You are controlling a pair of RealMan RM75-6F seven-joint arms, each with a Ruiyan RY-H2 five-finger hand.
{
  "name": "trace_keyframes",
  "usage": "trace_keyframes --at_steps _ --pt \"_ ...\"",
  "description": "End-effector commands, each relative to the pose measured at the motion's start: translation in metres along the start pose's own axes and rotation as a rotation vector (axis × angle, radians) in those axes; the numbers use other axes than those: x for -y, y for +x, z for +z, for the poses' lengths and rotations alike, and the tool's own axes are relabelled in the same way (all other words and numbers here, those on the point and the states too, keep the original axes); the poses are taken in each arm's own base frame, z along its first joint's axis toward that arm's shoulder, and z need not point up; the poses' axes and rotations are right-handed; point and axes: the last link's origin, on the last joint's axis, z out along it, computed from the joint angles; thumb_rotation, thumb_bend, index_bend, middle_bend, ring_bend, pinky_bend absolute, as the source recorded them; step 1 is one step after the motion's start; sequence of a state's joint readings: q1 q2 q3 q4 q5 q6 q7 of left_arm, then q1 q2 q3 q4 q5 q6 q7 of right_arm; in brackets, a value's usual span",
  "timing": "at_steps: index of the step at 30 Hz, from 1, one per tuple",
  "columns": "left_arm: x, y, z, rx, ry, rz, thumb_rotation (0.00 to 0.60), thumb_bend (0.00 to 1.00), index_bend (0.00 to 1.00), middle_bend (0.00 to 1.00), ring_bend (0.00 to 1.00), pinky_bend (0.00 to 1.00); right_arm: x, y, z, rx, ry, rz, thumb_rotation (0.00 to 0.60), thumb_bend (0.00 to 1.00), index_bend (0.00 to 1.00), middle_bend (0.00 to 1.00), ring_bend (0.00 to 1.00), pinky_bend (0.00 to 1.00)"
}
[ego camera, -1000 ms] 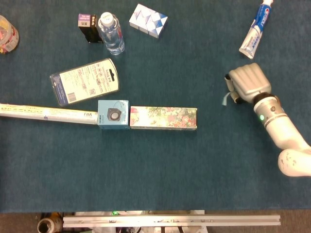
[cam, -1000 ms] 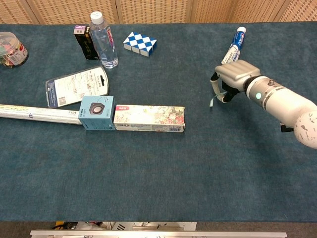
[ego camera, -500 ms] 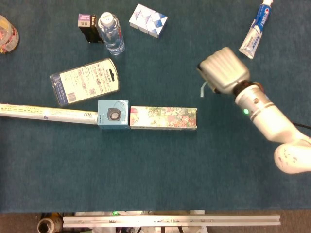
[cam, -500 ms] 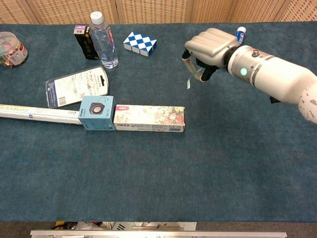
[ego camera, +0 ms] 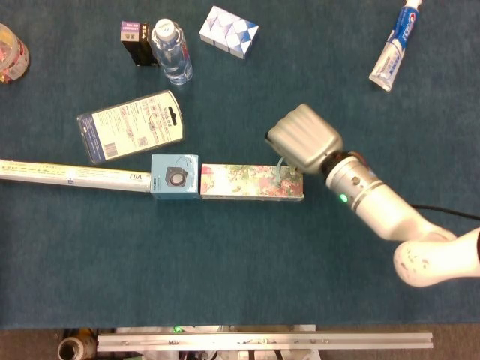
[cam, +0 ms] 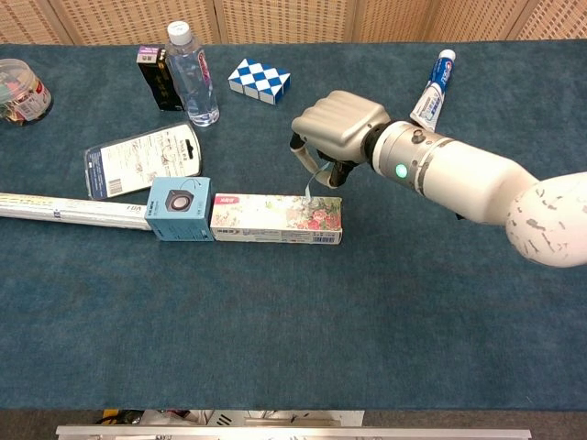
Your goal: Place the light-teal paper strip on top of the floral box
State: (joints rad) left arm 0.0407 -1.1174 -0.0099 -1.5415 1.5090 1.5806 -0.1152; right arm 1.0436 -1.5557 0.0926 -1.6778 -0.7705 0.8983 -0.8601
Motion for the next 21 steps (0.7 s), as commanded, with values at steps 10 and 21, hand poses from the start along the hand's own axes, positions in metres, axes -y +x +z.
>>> trace_keyframes --at_steps 10,21 --pt "0.004 0.0 -0.001 0.001 0.004 -0.002 0.6 0.28 0.17 0.23 0.21 0.07 0.022 -0.011 0.004 0.014 -0.002 0.012 0.6 0.36 0.67 1.0 1.0 1.0" --pt "0.004 -0.002 0.0 0.006 -0.002 -0.004 0.6 0.28 0.17 0.23 0.21 0.07 0.027 -0.019 0.004 0.036 -0.009 0.0 0.6 0.36 0.66 1.0 1.0 1.0"
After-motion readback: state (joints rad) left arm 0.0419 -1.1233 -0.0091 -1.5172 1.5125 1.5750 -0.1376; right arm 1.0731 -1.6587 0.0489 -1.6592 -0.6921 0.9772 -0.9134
